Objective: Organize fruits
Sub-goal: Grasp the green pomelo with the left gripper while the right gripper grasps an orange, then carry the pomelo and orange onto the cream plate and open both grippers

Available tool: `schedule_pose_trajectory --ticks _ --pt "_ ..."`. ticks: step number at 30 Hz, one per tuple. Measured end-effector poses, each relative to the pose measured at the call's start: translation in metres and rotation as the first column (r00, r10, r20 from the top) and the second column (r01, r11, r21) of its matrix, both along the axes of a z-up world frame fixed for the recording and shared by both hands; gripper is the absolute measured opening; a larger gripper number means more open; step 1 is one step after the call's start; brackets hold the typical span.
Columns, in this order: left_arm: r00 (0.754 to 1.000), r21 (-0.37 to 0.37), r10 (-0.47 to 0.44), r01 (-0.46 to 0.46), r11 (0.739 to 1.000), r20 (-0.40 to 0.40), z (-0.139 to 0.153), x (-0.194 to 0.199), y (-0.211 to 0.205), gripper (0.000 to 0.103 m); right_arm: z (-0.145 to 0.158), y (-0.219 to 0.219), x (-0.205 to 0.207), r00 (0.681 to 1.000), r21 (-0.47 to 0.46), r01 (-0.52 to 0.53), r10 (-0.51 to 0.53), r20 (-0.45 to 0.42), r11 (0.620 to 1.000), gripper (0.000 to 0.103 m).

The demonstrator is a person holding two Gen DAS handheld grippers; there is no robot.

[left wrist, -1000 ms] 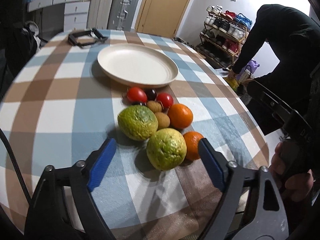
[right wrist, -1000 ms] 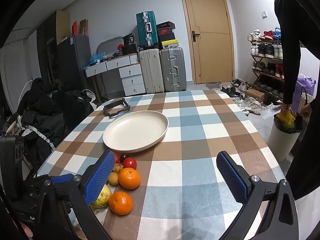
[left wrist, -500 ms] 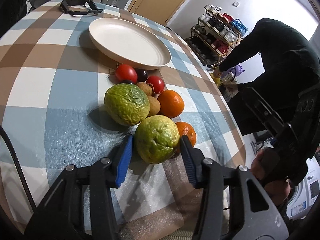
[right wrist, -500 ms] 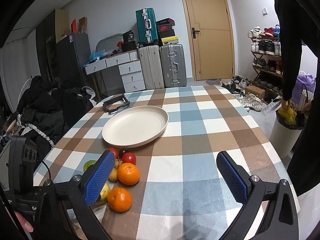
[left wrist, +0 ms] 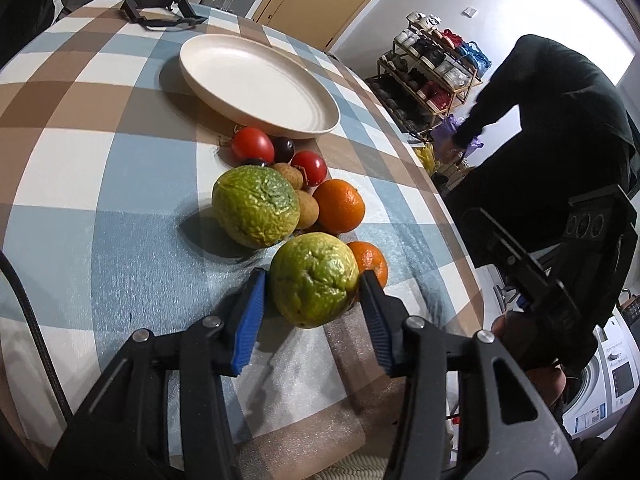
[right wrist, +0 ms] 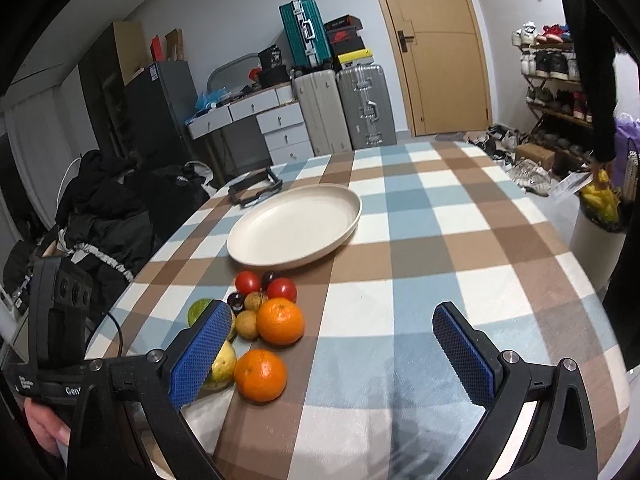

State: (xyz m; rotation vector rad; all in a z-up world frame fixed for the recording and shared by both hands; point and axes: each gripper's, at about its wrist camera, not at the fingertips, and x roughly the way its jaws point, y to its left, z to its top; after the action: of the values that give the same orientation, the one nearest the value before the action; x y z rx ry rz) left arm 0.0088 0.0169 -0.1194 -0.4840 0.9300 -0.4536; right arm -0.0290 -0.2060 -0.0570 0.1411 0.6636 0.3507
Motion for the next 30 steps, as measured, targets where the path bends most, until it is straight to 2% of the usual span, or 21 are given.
schedule_pose_trajectory --ticks 12,19,23,26,28,30 --pt "1.000 -0.030 0.005 -0.005 1.000 0.027 0.007 -0.008 0.010 0.044 -0.033 0.020 -0.001 0.987 0.006 -0.126 0.126 -0.103 0.992 0.102" --pt "0.999 -0.049 0.038 -0.036 0.998 0.037 0.013 -0.014 0.026 0.044 -0.047 0.038 0.003 0.968 0.018 -0.191 0.191 -0.165 0.981 0.083" --pt "0.997 -0.053 0.054 -0.051 0.997 0.055 0.018 -0.018 0.035 0.044 -0.049 0.048 0.005 0.960 0.012 -0.219 0.217 -0.177 0.976 0.077" --pt "0.996 -0.059 0.064 -0.060 0.996 0.067 0.024 -0.017 0.040 0.044 -0.052 0.057 0.006 0.952 0.000 -0.240 0.235 -0.198 0.971 0.061" --pt "0.995 -0.062 0.068 -0.063 0.996 0.074 0.028 -0.015 0.043 0.044 -0.054 0.060 0.007 0.948 -0.011 -0.248 0.240 -0.207 0.969 0.045" --pt "0.994 -0.061 0.071 -0.066 0.996 0.083 0.031 -0.013 0.045 0.044 -0.054 0.062 0.006 0.951 -0.031 -0.245 0.234 -0.200 0.969 0.042"
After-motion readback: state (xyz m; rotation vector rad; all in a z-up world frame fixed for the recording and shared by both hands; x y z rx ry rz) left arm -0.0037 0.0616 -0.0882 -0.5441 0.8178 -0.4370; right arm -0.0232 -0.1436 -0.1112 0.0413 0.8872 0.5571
